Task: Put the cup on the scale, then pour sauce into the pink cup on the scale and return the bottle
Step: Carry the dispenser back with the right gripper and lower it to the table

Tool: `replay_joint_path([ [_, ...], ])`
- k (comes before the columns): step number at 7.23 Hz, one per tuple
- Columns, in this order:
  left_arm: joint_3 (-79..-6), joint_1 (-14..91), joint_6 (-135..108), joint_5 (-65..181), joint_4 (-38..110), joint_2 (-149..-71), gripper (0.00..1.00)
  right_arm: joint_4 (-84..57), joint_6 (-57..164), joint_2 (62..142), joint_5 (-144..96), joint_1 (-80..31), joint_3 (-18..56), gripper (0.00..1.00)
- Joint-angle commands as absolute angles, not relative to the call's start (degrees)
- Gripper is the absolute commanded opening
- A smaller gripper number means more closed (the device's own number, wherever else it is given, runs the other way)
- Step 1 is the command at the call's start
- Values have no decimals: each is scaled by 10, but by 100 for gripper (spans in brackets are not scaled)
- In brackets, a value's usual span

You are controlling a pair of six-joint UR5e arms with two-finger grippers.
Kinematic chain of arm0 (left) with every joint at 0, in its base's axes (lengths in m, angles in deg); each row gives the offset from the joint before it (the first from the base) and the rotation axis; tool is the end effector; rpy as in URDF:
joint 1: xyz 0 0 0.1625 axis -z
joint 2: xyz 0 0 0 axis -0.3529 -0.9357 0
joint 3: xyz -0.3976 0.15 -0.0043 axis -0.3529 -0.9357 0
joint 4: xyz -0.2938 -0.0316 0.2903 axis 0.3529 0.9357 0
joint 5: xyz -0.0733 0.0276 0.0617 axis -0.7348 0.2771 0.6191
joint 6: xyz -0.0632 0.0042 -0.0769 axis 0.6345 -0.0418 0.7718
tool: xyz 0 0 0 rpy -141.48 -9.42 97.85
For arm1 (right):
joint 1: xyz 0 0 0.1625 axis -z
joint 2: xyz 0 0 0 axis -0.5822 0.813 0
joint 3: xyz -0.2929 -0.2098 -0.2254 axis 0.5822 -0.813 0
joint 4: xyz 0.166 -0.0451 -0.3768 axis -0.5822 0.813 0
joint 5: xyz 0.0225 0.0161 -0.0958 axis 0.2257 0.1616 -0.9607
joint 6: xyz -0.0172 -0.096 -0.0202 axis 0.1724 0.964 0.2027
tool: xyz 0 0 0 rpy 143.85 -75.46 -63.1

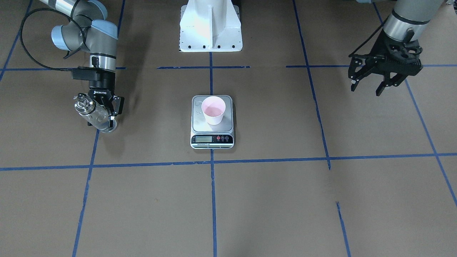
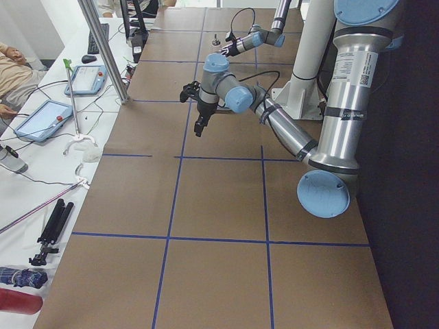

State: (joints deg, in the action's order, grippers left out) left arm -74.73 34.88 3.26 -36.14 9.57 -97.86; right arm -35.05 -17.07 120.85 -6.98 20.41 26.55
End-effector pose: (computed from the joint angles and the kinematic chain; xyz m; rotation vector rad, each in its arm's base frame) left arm 0.2011 -0.4527 0.3340 0.3508 0.7351 0.2077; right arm -0.4348 -0.3354 0.4782 0.9408 -0.6312 0.5498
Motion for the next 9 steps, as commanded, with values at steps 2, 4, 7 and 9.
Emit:
replay_joint_path([
  [2, -747, 349, 33, -361, 96, -979, 73, -350, -171, 1209, -78, 205, 263, 0],
  [4, -747, 349, 32, -361, 96, -979, 73, -350, -171, 1208, -88, 205, 258, 0],
  [7, -747, 349, 32, -361, 96, -979, 73, -350, -171, 1204, -101, 208, 241, 0],
  [9, -747, 349, 32, -361, 96, -979, 73, -350, -172, 1197, -102, 208, 241, 0],
])
